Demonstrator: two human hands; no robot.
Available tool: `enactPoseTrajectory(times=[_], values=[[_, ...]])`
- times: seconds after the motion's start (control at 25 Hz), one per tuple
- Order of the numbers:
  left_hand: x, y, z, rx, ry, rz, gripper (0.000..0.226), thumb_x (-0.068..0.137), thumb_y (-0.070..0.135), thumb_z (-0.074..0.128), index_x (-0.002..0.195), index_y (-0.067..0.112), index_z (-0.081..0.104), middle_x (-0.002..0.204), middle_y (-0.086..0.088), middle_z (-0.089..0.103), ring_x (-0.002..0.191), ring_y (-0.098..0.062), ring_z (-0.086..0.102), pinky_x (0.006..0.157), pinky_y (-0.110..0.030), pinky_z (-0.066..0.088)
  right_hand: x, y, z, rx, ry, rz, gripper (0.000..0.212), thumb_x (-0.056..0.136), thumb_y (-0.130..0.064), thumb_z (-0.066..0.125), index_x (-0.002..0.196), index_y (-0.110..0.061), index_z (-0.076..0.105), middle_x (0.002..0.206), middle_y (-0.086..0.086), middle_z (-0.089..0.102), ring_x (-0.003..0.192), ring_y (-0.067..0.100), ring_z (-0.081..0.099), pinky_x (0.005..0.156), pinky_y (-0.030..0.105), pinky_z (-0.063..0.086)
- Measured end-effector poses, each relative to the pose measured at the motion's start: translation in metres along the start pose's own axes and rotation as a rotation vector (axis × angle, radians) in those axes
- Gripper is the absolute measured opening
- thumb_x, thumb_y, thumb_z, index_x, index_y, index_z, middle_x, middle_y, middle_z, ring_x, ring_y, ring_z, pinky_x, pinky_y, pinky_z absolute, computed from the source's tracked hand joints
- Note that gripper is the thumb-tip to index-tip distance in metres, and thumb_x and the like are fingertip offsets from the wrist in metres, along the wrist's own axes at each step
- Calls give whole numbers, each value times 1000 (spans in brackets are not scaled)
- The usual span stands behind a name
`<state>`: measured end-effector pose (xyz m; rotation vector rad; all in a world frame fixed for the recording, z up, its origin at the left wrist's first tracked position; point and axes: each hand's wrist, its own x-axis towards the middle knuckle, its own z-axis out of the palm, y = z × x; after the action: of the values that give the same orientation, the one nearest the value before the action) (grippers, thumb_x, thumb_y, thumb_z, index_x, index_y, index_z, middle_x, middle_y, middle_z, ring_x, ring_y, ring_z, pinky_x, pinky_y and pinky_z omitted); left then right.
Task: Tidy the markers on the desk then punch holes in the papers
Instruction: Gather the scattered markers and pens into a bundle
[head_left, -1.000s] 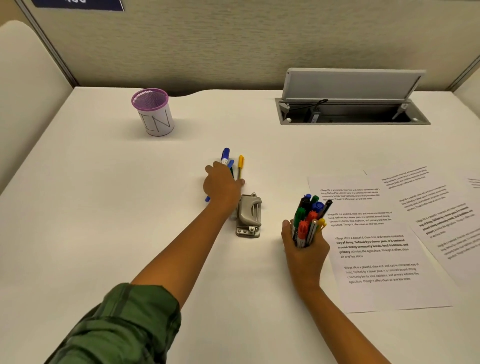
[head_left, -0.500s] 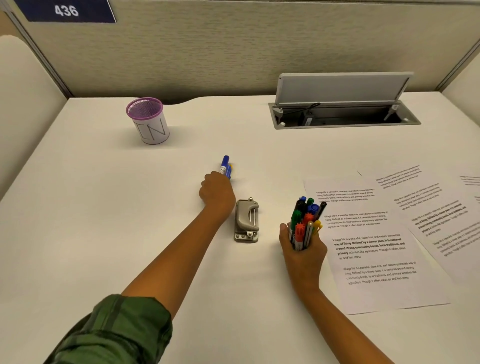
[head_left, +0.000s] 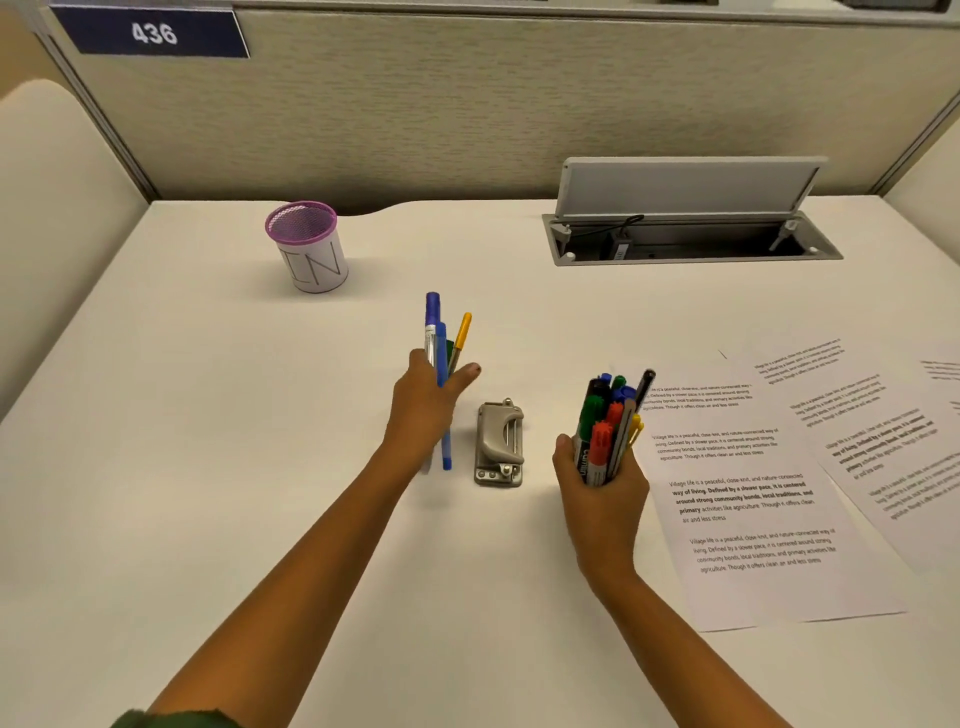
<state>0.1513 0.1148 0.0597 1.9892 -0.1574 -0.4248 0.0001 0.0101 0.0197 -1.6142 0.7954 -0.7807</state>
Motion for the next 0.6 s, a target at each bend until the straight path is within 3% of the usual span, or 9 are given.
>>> enactPoseTrajectory(times=[0.12, 0.24, 0.32, 0.4, 0.48, 0.6], values=[[-22, 3, -6, -357, -185, -73, 35, 85, 42, 60, 103, 13, 51, 81, -3, 53, 61, -11, 48, 58, -24, 48, -1, -26, 11, 19, -163, 67, 39, 77, -43, 72, 106, -19, 62, 84, -6, 68, 76, 5, 67, 60, 16, 55], [-46, 7, -3, -462, -239, -97, 44, 75, 55, 55, 93, 16, 56, 67, 2, 60, 59, -11, 58, 56, -21, 51, -4, -46, 27, 34, -378, 166, 58, 63, -63, 67, 109, -27, 59, 92, -11, 69, 79, 0, 68, 59, 10, 53], [-57, 6, 0, -525, -242, -138, 50, 78, 60, 45, 96, 17, 63, 74, 2, 72, 72, -12, 70, 64, -24, 56, -6, -52, 37, -26, -490, 194, 71, 60, -67, 62, 118, -27, 55, 99, -10, 67, 82, 4, 67, 64, 10, 52], [-62, 5, -2, -693, -189, -295, 51, 88, 59, 37, 99, 18, 65, 84, -3, 75, 83, -16, 71, 72, -31, 58, -8, -53, 45, -98, -550, 192, 74, 64, -66, 61, 124, -23, 50, 104, -7, 64, 88, 8, 65, 69, 11, 50], [-66, 4, -8, -890, -159, -407, 49, 95, 53, 33, 98, 17, 65, 85, -6, 75, 81, -18, 71, 72, -34, 60, -9, -51, 49, -140, -593, 187, 63, 70, -61, 64, 119, -25, 46, 104, -9, 61, 88, 9, 64, 68, 12, 50], [-73, 0, -12, -899, -86, -398, 43, 98, 46, 35, 111, 14, 61, 100, -10, 71, 93, -24, 68, 81, -39, 56, -15, -49, 54, -153, -658, 185, 55, 74, -55, 67, 117, -32, 43, 102, -12, 58, 85, 4, 62, 61, 9, 47]])
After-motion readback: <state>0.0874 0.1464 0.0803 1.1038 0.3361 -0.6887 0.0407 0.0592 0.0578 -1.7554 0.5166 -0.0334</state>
